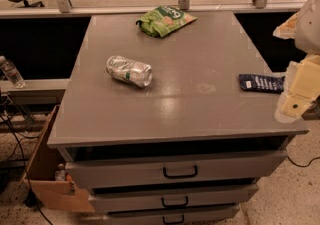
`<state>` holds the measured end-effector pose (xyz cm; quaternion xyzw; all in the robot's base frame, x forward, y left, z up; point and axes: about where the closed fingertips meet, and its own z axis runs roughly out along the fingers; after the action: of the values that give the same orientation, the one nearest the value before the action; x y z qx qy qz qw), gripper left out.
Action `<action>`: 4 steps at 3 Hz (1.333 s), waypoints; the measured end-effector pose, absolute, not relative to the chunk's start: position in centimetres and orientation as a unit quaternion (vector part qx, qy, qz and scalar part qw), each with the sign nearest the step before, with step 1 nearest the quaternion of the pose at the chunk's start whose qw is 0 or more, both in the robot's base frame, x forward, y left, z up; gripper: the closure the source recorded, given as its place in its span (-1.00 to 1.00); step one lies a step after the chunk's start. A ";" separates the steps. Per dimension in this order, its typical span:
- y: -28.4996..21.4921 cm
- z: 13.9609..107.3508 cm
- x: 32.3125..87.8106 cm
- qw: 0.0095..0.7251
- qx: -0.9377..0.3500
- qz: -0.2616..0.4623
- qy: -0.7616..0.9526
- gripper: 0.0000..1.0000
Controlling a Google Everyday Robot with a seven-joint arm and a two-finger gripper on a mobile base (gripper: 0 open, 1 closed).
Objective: Pick rxbar blueberry
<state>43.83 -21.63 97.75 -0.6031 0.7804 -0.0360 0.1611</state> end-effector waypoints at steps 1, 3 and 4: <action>-21.6 97.8 43.8 0.161 -0.603 -0.036 0.780 -1.00; -25.0 93.7 50.6 0.212 -0.610 -0.002 0.763 -1.00; -28.5 91.2 55.5 0.252 -0.595 0.016 0.764 -1.00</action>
Offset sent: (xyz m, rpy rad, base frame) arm 0.0881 -0.0406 -0.0580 0.1647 -0.0292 0.0871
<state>55.47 -28.48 91.20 -0.5946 0.7635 0.0155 0.2515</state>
